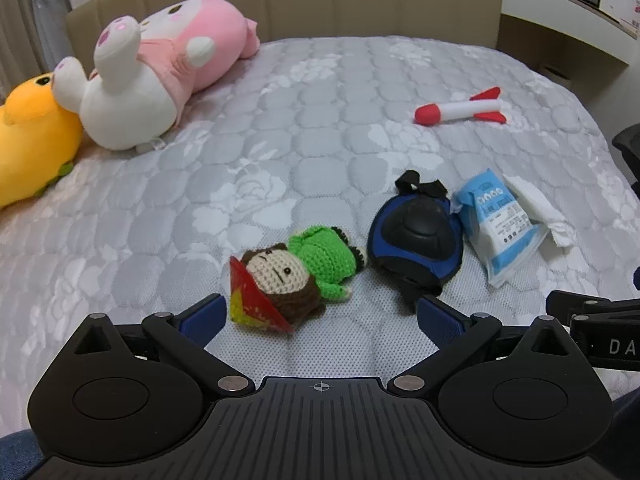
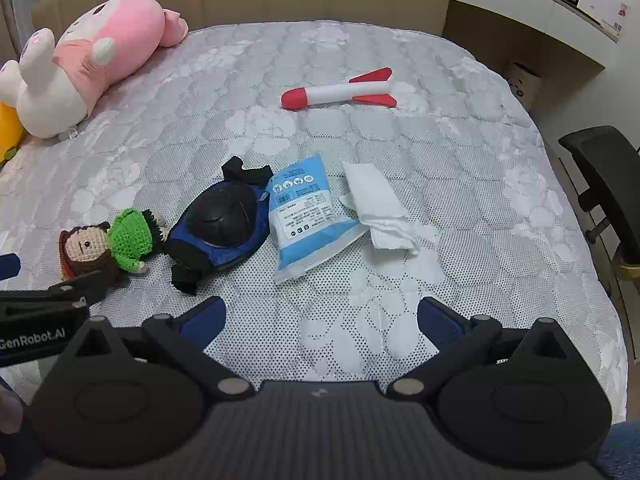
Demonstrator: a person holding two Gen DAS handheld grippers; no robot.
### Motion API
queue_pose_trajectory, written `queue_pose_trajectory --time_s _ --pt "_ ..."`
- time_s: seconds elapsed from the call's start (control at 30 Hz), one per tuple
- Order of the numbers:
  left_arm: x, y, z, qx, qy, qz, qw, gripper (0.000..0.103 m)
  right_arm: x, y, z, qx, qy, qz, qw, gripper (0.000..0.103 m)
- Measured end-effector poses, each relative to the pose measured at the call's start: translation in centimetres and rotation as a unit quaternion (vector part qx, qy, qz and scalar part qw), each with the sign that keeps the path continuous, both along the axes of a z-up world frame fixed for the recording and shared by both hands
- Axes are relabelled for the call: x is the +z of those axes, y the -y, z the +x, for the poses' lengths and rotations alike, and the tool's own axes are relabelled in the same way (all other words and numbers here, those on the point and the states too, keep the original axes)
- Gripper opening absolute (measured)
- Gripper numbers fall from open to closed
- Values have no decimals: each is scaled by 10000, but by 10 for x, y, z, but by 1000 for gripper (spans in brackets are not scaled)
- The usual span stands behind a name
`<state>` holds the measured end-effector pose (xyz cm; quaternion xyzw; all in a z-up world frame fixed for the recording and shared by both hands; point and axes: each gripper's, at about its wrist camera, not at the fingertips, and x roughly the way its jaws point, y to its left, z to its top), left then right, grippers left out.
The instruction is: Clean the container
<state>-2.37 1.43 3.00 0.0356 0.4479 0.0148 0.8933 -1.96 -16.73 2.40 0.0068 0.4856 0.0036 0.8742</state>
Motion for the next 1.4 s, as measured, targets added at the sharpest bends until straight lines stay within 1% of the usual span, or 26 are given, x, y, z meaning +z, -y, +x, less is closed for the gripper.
queue_pose_trajectory --time_s 0.5,1.4 --pt "-2 -1 -1 10 -45 -68 10000 103 0 -2 -1 50 -44 -10 10000 103" --pt "-3 2 -2 -61 -114 -62 9999 103 -3 -5 -2 89 -123 -24 9999 103"
